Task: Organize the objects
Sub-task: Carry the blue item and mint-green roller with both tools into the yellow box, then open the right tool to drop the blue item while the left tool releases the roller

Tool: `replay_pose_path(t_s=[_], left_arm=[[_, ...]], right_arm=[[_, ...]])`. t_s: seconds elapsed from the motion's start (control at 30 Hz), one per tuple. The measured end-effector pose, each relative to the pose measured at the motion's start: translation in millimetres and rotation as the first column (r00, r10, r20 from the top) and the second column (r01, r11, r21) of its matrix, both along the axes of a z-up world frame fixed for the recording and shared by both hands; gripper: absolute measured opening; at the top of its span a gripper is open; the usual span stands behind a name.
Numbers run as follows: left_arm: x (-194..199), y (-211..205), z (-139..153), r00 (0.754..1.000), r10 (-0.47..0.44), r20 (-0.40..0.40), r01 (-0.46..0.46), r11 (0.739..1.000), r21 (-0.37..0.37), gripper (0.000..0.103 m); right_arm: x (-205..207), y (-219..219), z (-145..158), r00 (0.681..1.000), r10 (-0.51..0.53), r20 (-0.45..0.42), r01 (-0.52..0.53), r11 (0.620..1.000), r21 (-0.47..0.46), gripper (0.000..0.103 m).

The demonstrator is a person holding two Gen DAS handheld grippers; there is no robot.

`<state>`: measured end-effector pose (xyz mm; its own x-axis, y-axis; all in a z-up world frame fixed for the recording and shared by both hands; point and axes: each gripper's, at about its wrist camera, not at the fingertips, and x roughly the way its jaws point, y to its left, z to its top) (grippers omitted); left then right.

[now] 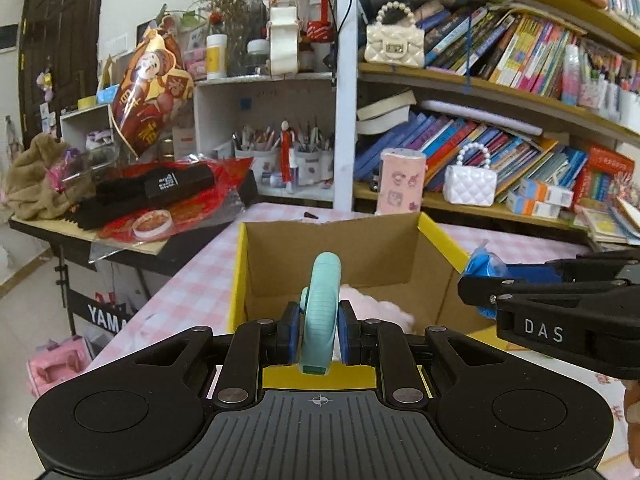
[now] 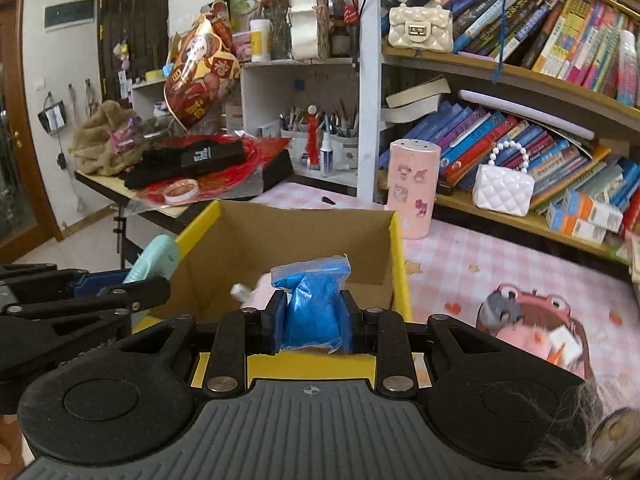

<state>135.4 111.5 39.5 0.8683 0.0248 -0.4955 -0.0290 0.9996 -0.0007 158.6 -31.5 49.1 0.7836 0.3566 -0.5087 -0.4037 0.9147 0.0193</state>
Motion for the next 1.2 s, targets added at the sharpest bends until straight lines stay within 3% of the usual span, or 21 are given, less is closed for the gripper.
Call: replay_pose_path(t_s=[0.37,0.57,0.8,0.9,0.97,1.03,1.2], left_arm=[[39,-3,-31,0.99,0.07,-0.126,-0.072,0.997,-0.008,0.018],[50,-6,-36,0.986,0.075,-0.151,-0.072,0.997,0.025,0.018],[55,-8,-38,0.986,0.065,-0.156,-0.06,0.998,0.034,0.018],[48,-7,-33,0.991,0.068,-0.112,-0.068,0.998,0.004,0.024],[44,-6,-28,0.994,0.068,-0.082,-0.069,0.998,-0.005,0.036],[39,-6,-23,0.996,0.068,-0.052,-0.068,0.998,0.001,0.055],[25,-5,-10,0.998,0.056,-0.018,-0.056,0.998,0.002,0.059]], right_arm=[[61,5,-38,0.986,0.116,-0.12,-0.131,0.984,-0.122,0.025],[76,3,-49,0.979,0.122,-0.165,-0.139,0.985,-0.1,0.025],[83,11,-51,0.975,0.152,-0.161,-0.175,0.974,-0.141,0.026],[81,9,-51,0.98,0.135,-0.148,-0.154,0.98,-0.127,0.032],[76,6,-50,0.984,0.116,-0.138,-0.131,0.986,-0.1,0.037],[71,2,-47,0.987,0.097,-0.128,-0.107,0.992,-0.073,0.038],[56,-4,-35,0.995,0.033,-0.09,-0.036,0.999,-0.033,0.039]])
